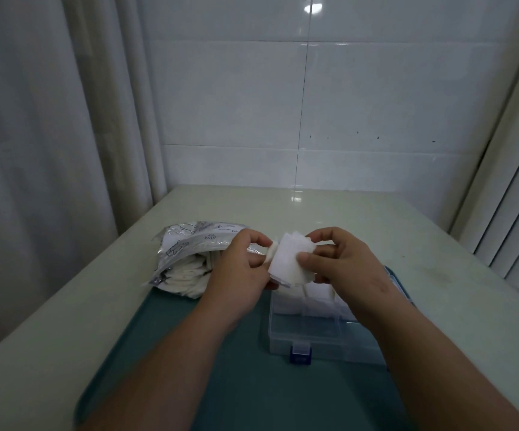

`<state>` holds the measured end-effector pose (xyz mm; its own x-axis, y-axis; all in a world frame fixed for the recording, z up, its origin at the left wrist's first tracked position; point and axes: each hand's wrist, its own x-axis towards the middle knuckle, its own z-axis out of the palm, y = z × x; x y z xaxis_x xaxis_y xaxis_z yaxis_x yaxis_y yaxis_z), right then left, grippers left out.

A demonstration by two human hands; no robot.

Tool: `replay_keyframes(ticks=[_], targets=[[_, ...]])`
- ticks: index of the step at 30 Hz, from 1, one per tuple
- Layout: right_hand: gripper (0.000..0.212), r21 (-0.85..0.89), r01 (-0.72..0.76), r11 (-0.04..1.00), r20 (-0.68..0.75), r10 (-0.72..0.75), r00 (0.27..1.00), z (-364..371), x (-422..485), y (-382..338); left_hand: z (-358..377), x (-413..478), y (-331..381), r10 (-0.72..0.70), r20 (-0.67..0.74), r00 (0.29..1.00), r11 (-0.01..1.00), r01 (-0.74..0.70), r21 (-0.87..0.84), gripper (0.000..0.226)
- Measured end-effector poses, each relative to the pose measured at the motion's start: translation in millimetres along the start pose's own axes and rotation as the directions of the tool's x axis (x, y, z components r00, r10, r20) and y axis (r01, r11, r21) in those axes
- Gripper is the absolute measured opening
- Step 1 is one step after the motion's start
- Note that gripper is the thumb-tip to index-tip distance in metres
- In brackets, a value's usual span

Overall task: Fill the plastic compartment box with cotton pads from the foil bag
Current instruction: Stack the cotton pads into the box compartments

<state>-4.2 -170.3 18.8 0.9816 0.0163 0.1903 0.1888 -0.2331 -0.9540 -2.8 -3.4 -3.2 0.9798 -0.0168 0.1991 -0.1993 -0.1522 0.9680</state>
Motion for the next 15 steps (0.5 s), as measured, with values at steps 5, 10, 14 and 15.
replay_keyframes(ticks=[5, 10, 14, 15], targets=[[0.02, -0.003, 0.006, 1.0, 0.001, -0.006, 1.0, -1.2, 0.1, 0.5, -0.2, 0.2, 0.0, 0.006, 0.017, 1.0, 1.0, -0.005, -0.016, 0.029], [0.021, -0.003, -0.003, 1.0, 0.004, 0.003, 1.0, -1.1, 0.7, 0.1, -0.2, 0.7, -0.9, -0.004, 0.017, 1.0, 0.999, 0.005, -0.051, 0.025], [0.02, -0.007, -0.003, 1.0, 0.0, 0.003, 1.0, -1.8, 0.3, -0.5, 0.1, 1.9, 0.0, -0.014, 0.005, 1.0, 0.998, 0.014, -0.061, 0.022], [0.02, -0.007, -0.003, 1.0, -0.001, 0.003, 1.0, -2.1, 0.2, -0.5, 0.2, 1.9, 0.5, -0.016, -0.001, 1.0, 0.998, 0.016, -0.066, 0.021]])
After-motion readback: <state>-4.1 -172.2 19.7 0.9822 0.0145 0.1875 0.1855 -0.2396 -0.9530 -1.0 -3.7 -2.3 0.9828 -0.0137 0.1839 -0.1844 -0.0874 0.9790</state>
